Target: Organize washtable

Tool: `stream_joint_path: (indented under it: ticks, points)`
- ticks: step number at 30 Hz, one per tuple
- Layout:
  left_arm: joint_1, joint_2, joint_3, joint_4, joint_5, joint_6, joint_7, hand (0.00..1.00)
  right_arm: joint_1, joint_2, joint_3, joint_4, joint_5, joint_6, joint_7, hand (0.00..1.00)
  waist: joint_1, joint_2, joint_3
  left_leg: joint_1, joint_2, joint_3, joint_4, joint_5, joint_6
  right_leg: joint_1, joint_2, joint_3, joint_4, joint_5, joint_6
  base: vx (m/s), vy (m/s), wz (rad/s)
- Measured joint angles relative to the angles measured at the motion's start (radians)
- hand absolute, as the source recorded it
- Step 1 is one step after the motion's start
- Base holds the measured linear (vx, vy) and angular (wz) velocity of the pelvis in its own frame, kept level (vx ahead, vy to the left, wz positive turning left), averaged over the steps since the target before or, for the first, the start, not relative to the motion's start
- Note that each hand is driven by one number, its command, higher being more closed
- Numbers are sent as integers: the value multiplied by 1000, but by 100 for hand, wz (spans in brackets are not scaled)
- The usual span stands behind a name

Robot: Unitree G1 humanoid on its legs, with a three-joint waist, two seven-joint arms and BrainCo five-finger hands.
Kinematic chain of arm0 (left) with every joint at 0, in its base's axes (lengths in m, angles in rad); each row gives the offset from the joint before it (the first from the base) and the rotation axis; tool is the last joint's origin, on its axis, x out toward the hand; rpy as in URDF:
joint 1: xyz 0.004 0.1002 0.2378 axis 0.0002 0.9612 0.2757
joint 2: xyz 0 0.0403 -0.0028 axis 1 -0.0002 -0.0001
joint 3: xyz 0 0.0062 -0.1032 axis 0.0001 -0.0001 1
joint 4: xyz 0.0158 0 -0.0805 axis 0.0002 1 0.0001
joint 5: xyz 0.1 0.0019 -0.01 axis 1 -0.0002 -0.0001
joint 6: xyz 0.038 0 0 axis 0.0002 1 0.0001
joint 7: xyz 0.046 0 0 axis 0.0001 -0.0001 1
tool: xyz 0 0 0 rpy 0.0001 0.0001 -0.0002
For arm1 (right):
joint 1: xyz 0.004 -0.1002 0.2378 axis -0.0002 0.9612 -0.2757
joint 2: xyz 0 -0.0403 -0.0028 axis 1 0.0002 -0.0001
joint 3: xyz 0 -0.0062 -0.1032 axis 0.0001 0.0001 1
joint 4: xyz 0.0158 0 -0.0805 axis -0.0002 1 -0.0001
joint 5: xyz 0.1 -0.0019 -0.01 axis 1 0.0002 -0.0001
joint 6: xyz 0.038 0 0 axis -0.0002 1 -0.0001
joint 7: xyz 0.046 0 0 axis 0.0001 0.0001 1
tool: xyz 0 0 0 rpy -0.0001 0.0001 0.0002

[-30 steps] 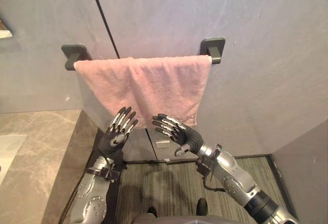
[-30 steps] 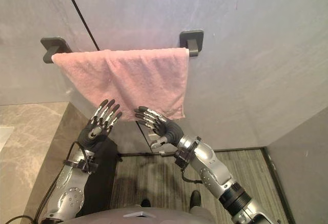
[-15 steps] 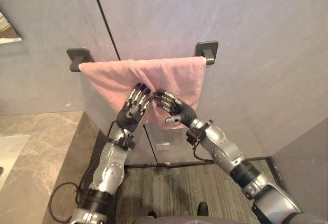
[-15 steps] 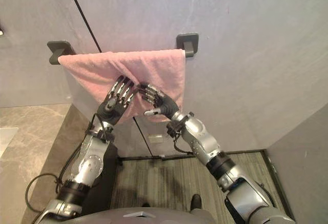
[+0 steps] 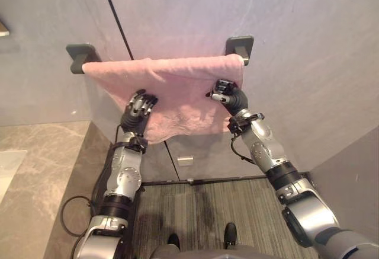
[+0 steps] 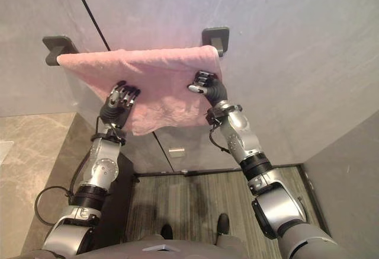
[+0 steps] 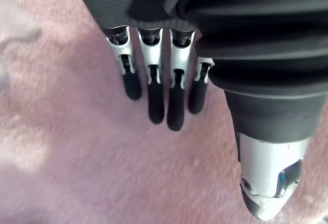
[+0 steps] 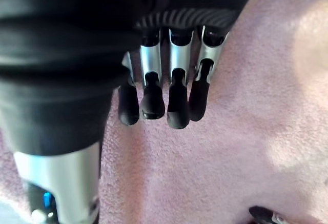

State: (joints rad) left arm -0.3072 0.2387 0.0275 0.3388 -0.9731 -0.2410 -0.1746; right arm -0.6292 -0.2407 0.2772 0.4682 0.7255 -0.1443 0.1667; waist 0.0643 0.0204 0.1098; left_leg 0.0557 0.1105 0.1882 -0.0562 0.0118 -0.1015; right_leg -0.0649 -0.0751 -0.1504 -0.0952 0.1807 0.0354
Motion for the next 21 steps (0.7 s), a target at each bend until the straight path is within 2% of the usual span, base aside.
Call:
stream_joint_path:
  ticks: [6,11,12,21]
  points:
    - [14,21,148,67,1,-10,36,0,67,-15,-126,-9,1,-1,-12,0,4,-8,9,0,0,0,-13,3,-2,-7,1,2,-4,-2,1,-11,-2,0]
    - [67,51,209,101,1,-10,48,0,157,-67,-196,-73,2,-6,-22,0,0,-4,18,0,0,4,-22,4,-3,-15,2,6,-4,-5,4,8,-1,-5]
    - [81,51,212,104,2,-10,51,0,171,-70,-214,-75,2,-7,-27,0,-1,-3,18,0,0,5,-26,9,-10,-18,3,6,-4,-3,2,33,3,-2]
    - [164,42,210,132,45,-7,50,0,284,-70,-242,-75,0,-7,-35,0,-2,-4,18,9,-1,9,-26,8,1,-6,2,3,-4,-6,7,32,10,1]
